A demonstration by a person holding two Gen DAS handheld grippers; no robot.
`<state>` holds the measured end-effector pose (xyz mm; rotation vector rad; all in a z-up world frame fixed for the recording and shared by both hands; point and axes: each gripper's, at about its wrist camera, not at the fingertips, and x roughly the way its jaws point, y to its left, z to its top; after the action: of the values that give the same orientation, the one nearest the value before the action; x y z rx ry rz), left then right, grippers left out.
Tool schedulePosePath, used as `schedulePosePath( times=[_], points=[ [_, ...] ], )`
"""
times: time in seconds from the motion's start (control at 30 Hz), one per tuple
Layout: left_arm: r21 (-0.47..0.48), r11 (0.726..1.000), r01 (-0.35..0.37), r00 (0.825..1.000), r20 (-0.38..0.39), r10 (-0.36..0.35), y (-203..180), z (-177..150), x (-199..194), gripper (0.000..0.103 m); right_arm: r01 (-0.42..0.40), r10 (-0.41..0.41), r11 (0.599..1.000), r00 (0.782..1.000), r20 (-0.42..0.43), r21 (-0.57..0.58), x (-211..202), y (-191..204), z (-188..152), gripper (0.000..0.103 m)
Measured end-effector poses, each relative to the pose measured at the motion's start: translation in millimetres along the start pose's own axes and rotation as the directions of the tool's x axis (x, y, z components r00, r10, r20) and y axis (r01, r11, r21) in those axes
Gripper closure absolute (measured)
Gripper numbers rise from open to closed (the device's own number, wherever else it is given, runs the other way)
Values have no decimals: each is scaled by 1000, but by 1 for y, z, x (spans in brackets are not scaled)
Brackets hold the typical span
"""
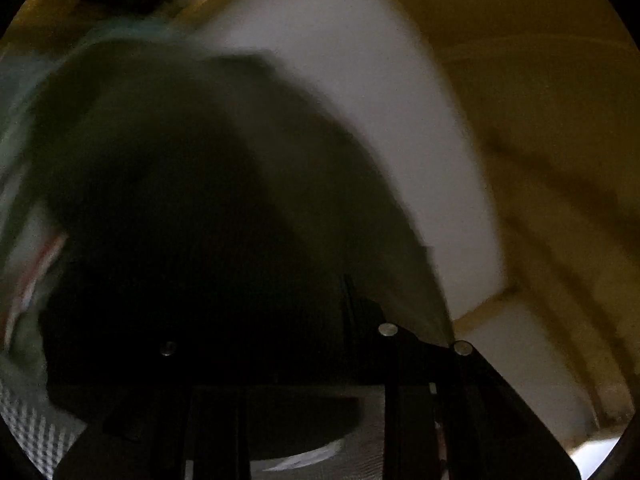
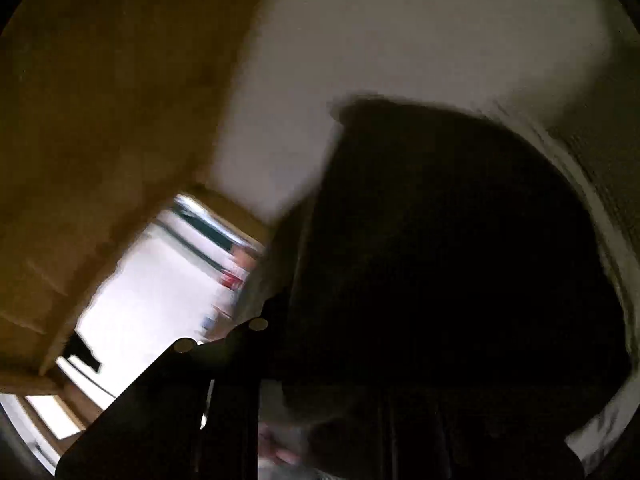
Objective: Fold large clothes
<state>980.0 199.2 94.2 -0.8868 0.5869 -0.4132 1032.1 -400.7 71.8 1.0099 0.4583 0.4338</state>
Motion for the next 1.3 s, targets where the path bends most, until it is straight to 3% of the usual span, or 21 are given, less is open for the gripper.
schedulePosePath(
  times=[0.07, 0.13, 0.27, 0.37, 0.47, 0.5, 0.53, 0.57, 0.63, 0.67, 0.7, 0.73, 0.77, 0.8, 0.87, 0.93, 1.0, 1.03, 1.07, 1.17, 1.3],
  points=[
    [-50, 996, -70, 995, -71, 67, 61, -38, 25, 80, 91, -87, 993, 995, -52, 80, 9, -81, -33, 87],
    [-124, 992, 4, 998, -57, -11, 108, -67, 30, 78, 50, -45, 992, 998, -48, 117, 8, -117, -45, 87],
    [-131, 991, 1, 998, -60, -9, 114, -64, 27, 78, 55, -50, 996, 996, -71, 65, 13, -111, -37, 87],
    [-124, 992, -37, 997, -75, 28, 102, -58, 17, 73, 89, -85, 996, 985, -150, 19, 8, -102, -30, 80],
    [-61, 989, -137, 988, -77, 132, 91, -62, -15, 58, 163, -181, 982, 956, -232, -91, -16, -95, -27, 46],
    [-3, 982, -189, 979, -81, 188, 85, -65, -31, 51, 201, -231, 968, 946, -226, -148, -30, -89, -27, 28],
    [55, 966, -253, 964, -66, 256, 80, -69, -48, 42, 314, -363, 914, 916, -172, -257, -52, -79, -26, 2],
    [97, 951, -295, 953, -42, 300, 75, -76, -60, 40, 414, -467, 835, 882, -69, -362, -71, -67, -24, 3],
    [197, 907, -373, 927, 52, 370, 52, -72, -86, 33, 505, -565, 702, 824, 38, -502, -84, -46, -21, 3],
    [240, 885, -399, 917, 110, 383, 36, -64, -92, 28, 518, -585, 669, 810, 53, -533, -82, -34, -17, 3],
    [304, 850, -429, 902, 181, 391, 15, -59, -93, 16, 525, -598, 654, 800, 54, -544, -77, -26, -17, 3],
    [357, 819, -450, 891, 235, 388, -3, -57, -89, 7, 536, -631, 613, 774, 48, -580, -57, -8, -18, 3],
    [434, 764, -478, 876, 297, 380, -28, -56, -75, 6, 542, -662, 558, 747, 56, -628, -33, 12, -23, 3],
    [486, 721, -494, 868, 311, 386, -43, -54, -57, 6, 539, -672, 526, 738, 68, -658, -16, 27, -34, 3],
    [561, 640, -524, 847, 270, 457, -62, -47, -1, 6, 519, -676, 505, 734, 58, -690, 24, 51, -42, 3],
    [572, 594, -565, 803, 216, 555, -58, -44, 50, 6, 508, -712, 518, 702, -18, -688, 71, 57, -45, 3],
    [573, 544, -613, 732, 152, 665, -37, -46, 95, 6, 530, -790, 496, 604, -104, -688, 113, 41, -53, 3],
    [572, 540, -618, 721, 138, 679, -27, -47, 102, 6, 540, -813, 477, 572, -114, -694, 120, 35, -57, 3],
    [567, 538, -624, 720, 149, 678, -21, -51, 105, 6, 538, -817, 471, 564, -117, -699, 125, 34, -58, 3],
    [587, 510, -628, 708, 161, 687, -11, -55, 111, 6, 513, -814, 491, 559, -160, -704, 128, 14, -62, 3],
    [598, 496, -629, 701, 162, 694, 4, -56, 122, 4, 532, -827, 428, 557, -79, -731, 131, -11, -86, 3]
  ],
)
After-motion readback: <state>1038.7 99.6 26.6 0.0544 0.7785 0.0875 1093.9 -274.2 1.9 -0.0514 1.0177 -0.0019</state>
